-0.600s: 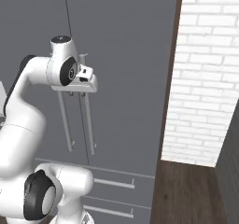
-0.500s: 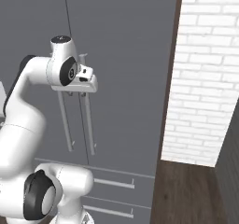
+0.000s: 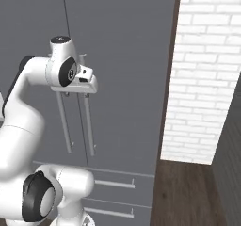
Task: Take the strawberry from the fridge and place it on top of the pancake, located on the dining counter.
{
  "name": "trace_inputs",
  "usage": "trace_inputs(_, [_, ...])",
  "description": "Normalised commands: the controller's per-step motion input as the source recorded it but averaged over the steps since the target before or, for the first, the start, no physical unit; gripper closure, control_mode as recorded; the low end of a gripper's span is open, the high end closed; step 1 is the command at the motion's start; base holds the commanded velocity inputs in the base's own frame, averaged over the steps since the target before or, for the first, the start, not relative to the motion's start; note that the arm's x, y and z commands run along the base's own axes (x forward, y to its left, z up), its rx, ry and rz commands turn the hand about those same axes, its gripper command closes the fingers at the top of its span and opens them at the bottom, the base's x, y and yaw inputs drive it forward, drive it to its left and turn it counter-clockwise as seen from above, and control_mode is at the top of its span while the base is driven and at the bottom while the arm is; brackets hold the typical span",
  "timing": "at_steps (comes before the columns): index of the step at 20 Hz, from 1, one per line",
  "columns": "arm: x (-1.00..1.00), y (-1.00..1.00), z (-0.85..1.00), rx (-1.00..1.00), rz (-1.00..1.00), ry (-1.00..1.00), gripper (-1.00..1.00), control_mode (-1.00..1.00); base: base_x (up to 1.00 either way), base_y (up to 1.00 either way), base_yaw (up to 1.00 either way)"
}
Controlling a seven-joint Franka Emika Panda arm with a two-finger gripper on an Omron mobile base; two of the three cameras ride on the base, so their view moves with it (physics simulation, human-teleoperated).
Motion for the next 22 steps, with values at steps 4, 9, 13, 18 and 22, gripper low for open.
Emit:
trace_inputs(4, [0.00,0.00,0.00,0.00,0.00,0.00,-1.00,1.00,-0.28,0.01,-0.01])
trace_inputs(9, [0.00,0.00,0.00,0.00,0.00,0.00,-1.00,1.00,-0.56,0.00,0.00])
trace_inputs(13, [0.00,0.00,0.00,0.00,0.00,0.00,-1.00,1.00,-0.62,0.01,0.00])
trace_inputs(18, [0.00,0.00,0.00,0.00,0.00,0.00,-1.00,1.00,-0.60,0.01,0.00])
trace_inputs(22, [0.00,0.00,0.00,0.00,0.00,0.00,-1.00,1.00,-0.20,0.00,0.00])
